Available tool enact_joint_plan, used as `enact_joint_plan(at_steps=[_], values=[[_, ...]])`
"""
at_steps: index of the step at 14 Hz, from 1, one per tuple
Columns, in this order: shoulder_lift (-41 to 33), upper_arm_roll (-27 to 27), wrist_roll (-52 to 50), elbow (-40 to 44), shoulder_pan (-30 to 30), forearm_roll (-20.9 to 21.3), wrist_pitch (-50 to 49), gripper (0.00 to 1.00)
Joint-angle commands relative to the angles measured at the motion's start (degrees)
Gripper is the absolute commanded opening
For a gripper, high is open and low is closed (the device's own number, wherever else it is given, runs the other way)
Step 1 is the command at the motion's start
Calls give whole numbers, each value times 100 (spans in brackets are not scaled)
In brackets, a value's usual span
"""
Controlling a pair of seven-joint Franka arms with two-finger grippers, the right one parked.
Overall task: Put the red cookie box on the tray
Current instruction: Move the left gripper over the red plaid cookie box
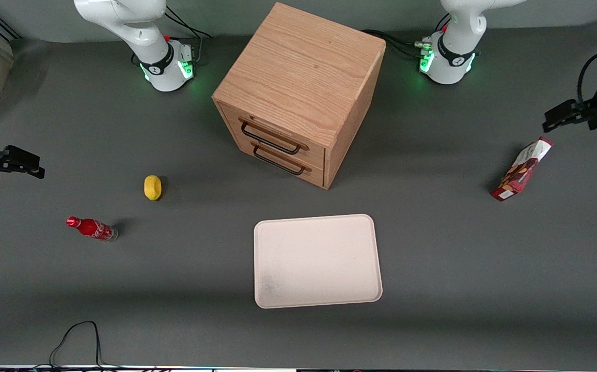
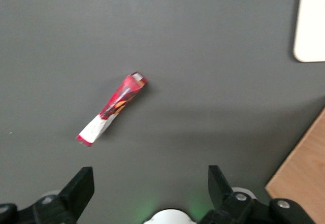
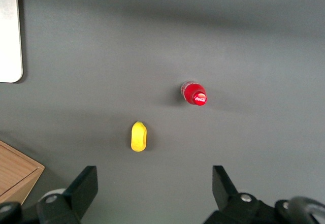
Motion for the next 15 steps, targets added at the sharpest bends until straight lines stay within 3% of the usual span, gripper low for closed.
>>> enact_joint_plan(at_steps=[1,3,7,10,13,15], values=[[-846,-16,817,-1184,667,27,615,100],[-1067,-16,1127,-1633,958,27,897,100],[-1059,45,1215,-1723,986,36,933,100],[-857,55,2774,-1723,1099,36,994,100],[-681,55,5146,-1731,1520,36,1188,100],[-611,55,5531,-1757,1653,36,1249,100]])
